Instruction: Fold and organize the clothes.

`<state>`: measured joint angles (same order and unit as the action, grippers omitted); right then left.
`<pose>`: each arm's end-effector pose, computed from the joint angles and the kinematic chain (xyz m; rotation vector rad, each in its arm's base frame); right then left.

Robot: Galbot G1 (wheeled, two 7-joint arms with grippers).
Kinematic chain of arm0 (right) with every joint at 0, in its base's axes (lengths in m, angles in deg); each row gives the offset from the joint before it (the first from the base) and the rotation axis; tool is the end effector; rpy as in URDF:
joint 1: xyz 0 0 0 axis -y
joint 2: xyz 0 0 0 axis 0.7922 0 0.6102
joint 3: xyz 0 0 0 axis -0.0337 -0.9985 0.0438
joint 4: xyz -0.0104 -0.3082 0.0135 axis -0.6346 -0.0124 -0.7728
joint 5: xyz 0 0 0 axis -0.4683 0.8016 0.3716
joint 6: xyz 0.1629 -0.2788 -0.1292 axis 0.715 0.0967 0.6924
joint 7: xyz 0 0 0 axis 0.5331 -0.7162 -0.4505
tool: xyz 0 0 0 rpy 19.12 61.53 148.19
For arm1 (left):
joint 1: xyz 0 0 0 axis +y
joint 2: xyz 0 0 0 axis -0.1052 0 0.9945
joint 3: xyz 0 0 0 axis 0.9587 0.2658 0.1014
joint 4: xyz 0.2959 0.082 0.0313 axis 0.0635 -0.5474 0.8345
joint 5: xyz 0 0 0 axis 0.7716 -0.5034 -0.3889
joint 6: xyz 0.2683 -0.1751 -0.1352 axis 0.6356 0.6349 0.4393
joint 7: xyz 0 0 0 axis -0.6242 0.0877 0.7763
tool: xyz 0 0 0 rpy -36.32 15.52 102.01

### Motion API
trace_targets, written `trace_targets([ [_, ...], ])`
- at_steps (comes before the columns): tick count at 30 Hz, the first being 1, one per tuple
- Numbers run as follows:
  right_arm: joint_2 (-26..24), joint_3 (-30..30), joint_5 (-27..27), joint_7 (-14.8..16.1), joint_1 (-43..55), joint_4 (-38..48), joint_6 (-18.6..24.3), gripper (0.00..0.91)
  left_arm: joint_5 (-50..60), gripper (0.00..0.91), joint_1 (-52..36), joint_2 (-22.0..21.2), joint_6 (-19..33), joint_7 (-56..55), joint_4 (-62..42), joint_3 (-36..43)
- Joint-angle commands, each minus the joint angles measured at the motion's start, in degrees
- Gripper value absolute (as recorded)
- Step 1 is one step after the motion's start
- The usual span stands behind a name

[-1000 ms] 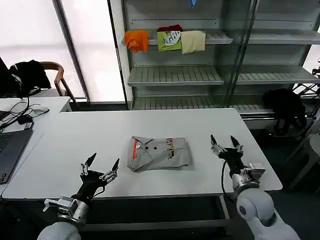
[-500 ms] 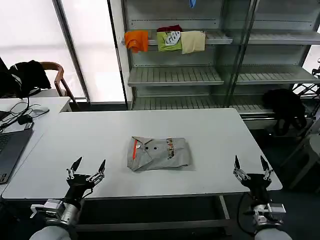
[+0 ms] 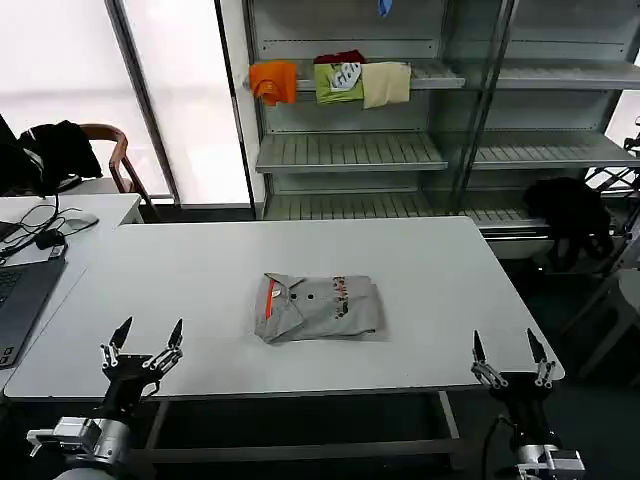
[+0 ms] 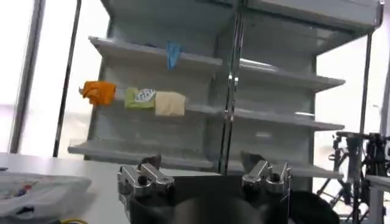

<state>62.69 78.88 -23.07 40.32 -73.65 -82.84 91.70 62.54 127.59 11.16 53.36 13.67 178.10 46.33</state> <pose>0.1782 -0.0699 -0.2526 0.1224 3.0222 -0.2409 0.2005 0.0956 -0.2262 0.0030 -3.1298 -0.0922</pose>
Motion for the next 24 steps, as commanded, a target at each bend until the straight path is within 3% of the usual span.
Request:
trace_targets([
  [1,-0.3,1.8,2.2,0.8,-3.4,-0.6,4.3,0.907,-0.6,0.907,5.0,-0.9,2.1,-0.2,1.4,0.4],
  [24,-3.4,5.3,-2.8,4.1,-4.6,-0.3,2.9,0.907,-6.7,0.907,7.0,-1.1,0.3,1.6,4.7,-6.6],
])
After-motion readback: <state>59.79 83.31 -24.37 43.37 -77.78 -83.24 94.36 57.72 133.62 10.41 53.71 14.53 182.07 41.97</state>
